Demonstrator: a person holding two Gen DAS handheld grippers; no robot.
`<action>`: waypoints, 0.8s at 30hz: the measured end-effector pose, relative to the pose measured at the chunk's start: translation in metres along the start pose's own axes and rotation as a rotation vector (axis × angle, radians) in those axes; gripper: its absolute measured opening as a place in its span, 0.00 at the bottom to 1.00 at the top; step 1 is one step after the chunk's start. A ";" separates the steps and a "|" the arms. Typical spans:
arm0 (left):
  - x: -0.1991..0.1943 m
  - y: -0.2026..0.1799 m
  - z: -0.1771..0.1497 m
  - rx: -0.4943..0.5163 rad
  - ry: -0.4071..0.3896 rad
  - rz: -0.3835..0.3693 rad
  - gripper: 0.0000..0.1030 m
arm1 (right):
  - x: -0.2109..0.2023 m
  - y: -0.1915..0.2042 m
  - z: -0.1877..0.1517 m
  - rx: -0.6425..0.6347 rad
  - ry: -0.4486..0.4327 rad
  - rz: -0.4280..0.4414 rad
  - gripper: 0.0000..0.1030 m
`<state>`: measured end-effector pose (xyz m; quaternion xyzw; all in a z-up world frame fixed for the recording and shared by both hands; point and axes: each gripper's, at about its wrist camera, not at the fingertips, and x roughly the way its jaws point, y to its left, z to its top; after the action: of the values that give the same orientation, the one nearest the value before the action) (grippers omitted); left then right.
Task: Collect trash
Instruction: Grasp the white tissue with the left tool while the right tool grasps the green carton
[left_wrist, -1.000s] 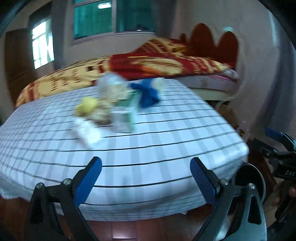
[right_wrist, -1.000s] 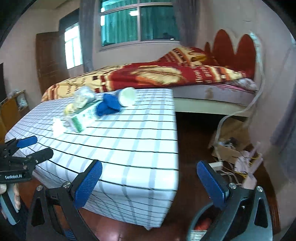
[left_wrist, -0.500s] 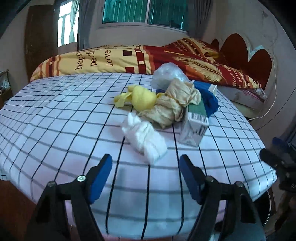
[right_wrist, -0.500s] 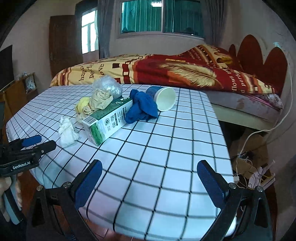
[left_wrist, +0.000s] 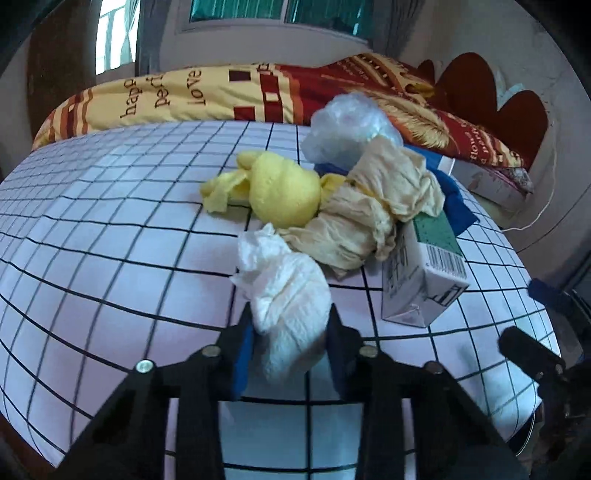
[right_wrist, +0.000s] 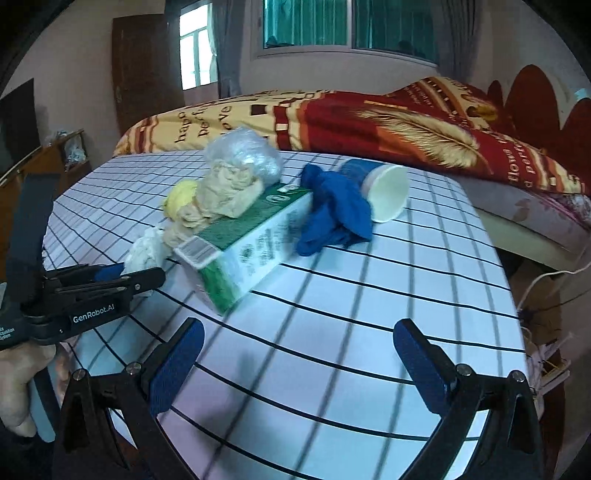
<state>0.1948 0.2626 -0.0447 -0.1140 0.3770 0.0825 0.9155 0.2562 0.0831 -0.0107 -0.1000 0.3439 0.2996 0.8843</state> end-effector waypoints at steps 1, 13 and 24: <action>-0.005 0.003 -0.002 0.005 -0.013 0.006 0.33 | 0.001 0.005 0.001 -0.006 -0.002 0.018 1.00; -0.018 0.020 -0.009 -0.003 -0.018 0.018 0.33 | 0.056 0.050 0.037 0.027 0.046 0.062 0.95; -0.016 0.010 -0.010 0.017 -0.023 -0.003 0.33 | 0.057 0.017 0.039 0.116 0.053 0.003 0.80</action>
<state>0.1749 0.2683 -0.0413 -0.1056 0.3672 0.0794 0.9207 0.3005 0.1382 -0.0193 -0.0559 0.3839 0.2781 0.8787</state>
